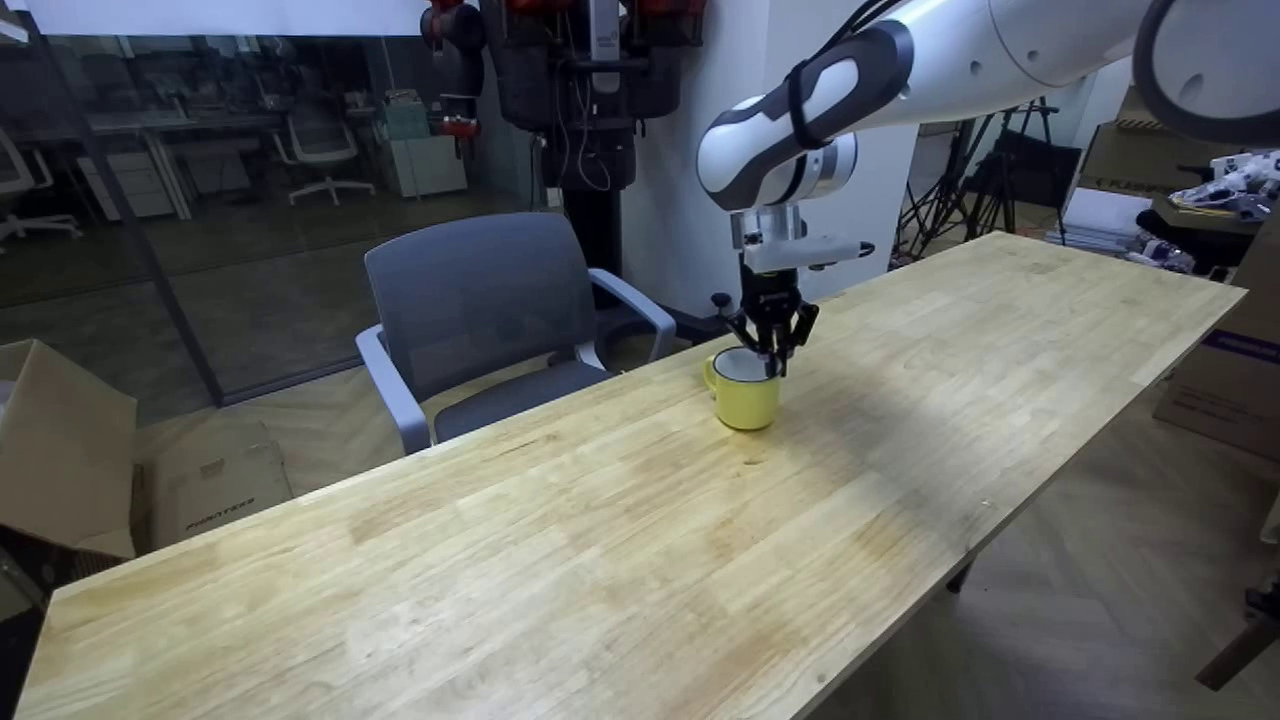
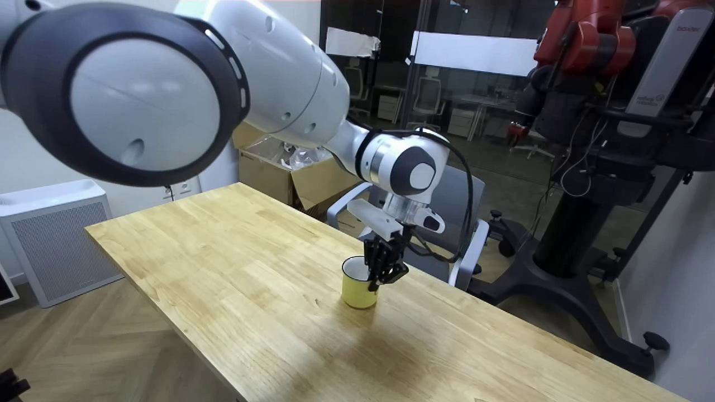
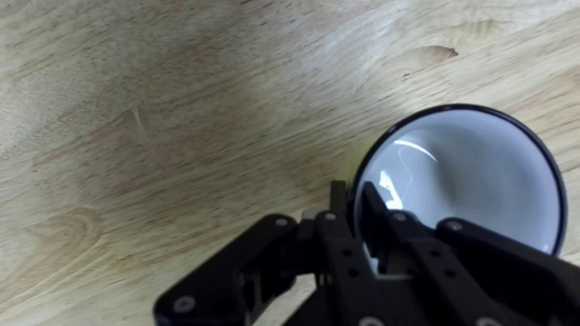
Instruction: Move the yellow mug forwards
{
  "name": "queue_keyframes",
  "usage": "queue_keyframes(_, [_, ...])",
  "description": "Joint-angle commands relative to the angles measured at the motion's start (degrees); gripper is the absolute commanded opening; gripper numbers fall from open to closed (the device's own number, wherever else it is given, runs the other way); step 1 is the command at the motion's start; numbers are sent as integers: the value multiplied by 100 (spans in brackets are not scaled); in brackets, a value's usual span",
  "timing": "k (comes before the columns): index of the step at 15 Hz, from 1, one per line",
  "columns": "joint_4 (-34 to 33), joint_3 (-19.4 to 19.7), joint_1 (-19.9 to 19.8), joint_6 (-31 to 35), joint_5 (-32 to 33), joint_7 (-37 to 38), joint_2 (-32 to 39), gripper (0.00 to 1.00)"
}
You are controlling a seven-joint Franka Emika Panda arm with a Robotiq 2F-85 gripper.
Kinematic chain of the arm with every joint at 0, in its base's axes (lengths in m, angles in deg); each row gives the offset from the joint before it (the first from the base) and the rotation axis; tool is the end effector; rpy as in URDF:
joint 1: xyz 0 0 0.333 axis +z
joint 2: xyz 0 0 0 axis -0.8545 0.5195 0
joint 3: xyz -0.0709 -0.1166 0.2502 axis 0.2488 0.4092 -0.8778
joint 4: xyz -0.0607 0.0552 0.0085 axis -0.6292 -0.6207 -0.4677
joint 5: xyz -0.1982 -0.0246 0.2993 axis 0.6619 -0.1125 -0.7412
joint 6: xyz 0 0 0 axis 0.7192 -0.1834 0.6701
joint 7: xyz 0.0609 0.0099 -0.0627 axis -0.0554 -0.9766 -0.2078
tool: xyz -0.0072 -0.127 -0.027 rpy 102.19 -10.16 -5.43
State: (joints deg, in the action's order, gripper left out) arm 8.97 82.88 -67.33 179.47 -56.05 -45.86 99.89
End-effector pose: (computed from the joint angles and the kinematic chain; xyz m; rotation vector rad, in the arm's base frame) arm 0.6742 -0.1314 0.0939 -3.0138 0.6642 0.4650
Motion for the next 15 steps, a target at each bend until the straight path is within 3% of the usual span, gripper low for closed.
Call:
queue_keyframes(1, [45, 78, 118, -265, 59, 229, -89, 3])
queue_keyframes(7, [986, -17, 367, -444, -10, 79, -581, 3])
queue_keyframes(15, [3015, 16, 719, 1105, -106, 213, -1554, 3])
